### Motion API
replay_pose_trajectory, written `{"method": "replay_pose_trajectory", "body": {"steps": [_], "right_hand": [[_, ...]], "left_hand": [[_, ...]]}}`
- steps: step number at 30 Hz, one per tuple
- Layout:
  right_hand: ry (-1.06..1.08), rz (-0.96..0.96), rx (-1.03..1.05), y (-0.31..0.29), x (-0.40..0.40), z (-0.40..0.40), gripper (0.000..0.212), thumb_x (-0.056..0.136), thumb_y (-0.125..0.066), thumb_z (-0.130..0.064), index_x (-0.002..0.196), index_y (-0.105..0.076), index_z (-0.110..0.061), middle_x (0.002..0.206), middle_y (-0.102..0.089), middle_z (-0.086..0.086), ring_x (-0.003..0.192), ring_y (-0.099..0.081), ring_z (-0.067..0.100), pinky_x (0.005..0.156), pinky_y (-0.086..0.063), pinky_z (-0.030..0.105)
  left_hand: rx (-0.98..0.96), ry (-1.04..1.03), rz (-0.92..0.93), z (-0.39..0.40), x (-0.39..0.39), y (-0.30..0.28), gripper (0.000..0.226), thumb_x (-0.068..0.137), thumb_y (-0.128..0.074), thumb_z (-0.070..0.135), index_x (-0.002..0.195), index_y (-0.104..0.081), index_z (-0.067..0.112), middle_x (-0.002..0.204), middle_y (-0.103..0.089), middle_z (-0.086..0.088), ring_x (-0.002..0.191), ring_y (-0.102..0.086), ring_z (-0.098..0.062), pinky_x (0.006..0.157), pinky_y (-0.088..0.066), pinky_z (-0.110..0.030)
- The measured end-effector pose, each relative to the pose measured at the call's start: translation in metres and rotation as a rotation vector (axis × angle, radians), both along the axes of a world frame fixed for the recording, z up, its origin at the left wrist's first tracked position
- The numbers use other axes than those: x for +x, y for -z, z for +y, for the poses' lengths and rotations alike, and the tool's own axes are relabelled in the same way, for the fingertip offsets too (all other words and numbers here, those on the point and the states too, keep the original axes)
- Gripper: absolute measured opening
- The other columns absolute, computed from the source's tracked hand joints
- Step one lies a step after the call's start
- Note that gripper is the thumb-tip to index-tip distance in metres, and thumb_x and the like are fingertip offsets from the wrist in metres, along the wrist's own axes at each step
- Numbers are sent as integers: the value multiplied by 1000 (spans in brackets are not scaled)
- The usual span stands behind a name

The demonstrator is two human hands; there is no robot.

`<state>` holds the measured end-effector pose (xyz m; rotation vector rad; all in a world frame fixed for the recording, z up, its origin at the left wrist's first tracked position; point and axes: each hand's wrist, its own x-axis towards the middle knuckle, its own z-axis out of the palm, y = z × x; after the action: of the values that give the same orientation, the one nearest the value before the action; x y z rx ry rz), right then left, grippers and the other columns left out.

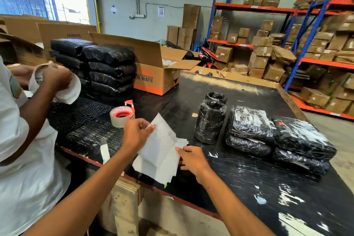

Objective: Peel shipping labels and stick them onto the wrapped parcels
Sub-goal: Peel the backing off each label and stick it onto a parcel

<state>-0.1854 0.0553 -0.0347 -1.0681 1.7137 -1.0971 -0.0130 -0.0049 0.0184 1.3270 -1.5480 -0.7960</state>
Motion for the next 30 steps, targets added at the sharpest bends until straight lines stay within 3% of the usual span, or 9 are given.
{"method": "replay_pose_trajectory", "body": {"steps": [1,3,6,9,13,19,23,30], "right_hand": [[2,45,-21,-5,-4,4,26,88,-62,-33,72,-62,-13,69,-57,7,68,-53,22,61,-50,32],[40,122,-105,-20,-12,14,34,90,-58,-38,68,-59,-13,62,-39,9,64,-38,22,62,-37,31],[-27,-105,-195,-59,-20,35,43,93,-54,-42,87,-72,-3,75,-66,5,72,-59,14,69,-45,31],[-107,-214,-308,-94,-37,60,30,94,-56,-28,99,-72,-3,91,-72,10,81,-63,18,75,-48,33],[-85,-159,-409,-123,-64,93,17,90,-61,-14,91,-70,0,88,-68,19,77,-64,21,74,-52,31],[-77,43,-483,-147,-97,131,11,89,-61,-7,87,-72,-6,80,-75,10,70,-66,15,67,-53,23],[-46,74,-502,-154,-110,145,11,89,-62,-6,90,-72,-2,81,-76,10,71,-66,16,68,-54,23],[-26,113,-512,-155,-115,154,12,89,-61,-8,91,-72,-2,82,-76,10,72,-67,17,69,-55,24]], "left_hand": [[1,32,43,4,-2,-10,16,83,-73,18,72,-66,8,64,-61,-3,59,-53,-14,58,-43,-26],[6,95,148,13,-7,-29,16,84,-71,19,71,-65,12,68,-65,-4,60,-56,-14,59,-44,-26],[46,163,311,27,-25,-56,14,86,-69,22,79,-65,11,81,-71,-12,69,-64,-20,67,-52,-34],[65,209,438,39,-54,-76,14,87,-67,25,84,-66,11,94,-71,-18,83,-66,-27,78,-54,-46],[106,228,554,47,-93,-94,14,89,-65,23,91,-65,9,88,-69,-9,79,-64,-23,69,-54,-37],[181,295,629,53,-135,-111,14,89,-65,21,96,-64,9,90,-68,-7,78,-65,-19,60,-54,-32],[196,331,633,56,-152,-114,8,89,-66,20,87,-65,12,91,-71,-9,79,-68,-22,68,-57,-36],[209,352,640,60,-162,-116,7,89,-65,19,86,-64,13,87,-71,-6,78,-69,-21,65,-57,-34]]}}
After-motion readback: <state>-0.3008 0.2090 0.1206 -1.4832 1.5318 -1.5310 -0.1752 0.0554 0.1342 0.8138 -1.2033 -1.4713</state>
